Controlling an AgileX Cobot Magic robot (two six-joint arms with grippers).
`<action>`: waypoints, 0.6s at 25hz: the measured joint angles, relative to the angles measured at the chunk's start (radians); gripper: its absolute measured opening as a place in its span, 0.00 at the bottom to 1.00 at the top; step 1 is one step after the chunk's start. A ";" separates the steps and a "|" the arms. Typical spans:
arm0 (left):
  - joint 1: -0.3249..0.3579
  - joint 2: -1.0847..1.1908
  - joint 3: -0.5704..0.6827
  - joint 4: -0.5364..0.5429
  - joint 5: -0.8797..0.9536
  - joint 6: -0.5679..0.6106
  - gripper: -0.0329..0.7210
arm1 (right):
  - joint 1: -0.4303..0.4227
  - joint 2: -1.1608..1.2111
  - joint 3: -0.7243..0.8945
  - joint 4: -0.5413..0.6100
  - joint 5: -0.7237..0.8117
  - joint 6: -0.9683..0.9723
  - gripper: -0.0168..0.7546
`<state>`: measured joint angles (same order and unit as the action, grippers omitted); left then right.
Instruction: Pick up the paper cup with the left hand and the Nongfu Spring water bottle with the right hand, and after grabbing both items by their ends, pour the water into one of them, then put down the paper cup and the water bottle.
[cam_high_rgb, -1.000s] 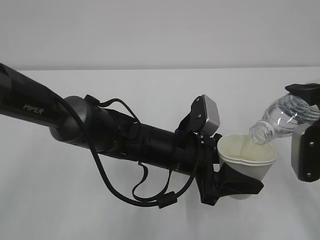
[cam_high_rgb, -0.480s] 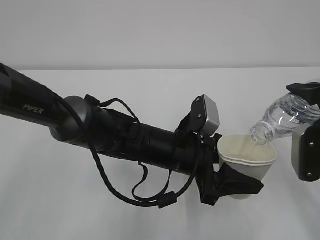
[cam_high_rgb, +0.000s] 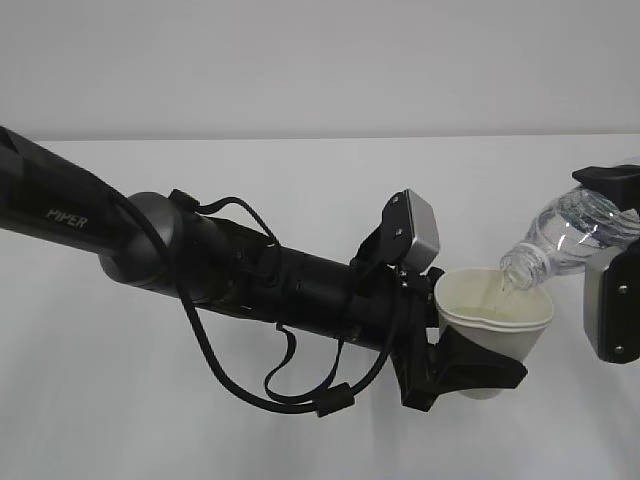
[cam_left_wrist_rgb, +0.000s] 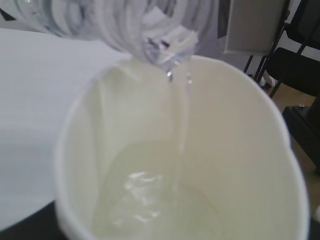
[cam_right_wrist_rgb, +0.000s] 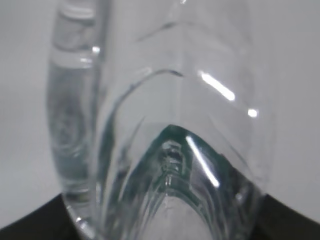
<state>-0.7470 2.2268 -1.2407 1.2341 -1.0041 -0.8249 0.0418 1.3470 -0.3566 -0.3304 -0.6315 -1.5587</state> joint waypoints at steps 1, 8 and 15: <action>0.000 0.000 0.000 0.000 0.000 0.000 0.62 | 0.000 0.000 0.000 0.000 0.000 0.000 0.58; 0.000 0.000 0.000 0.000 0.000 0.000 0.62 | 0.000 0.000 0.000 0.000 -0.005 0.000 0.58; 0.000 0.000 0.000 0.000 0.000 0.000 0.62 | 0.000 0.000 0.000 0.000 -0.006 -0.002 0.58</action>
<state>-0.7470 2.2268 -1.2407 1.2341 -1.0041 -0.8249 0.0418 1.3470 -0.3566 -0.3304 -0.6373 -1.5608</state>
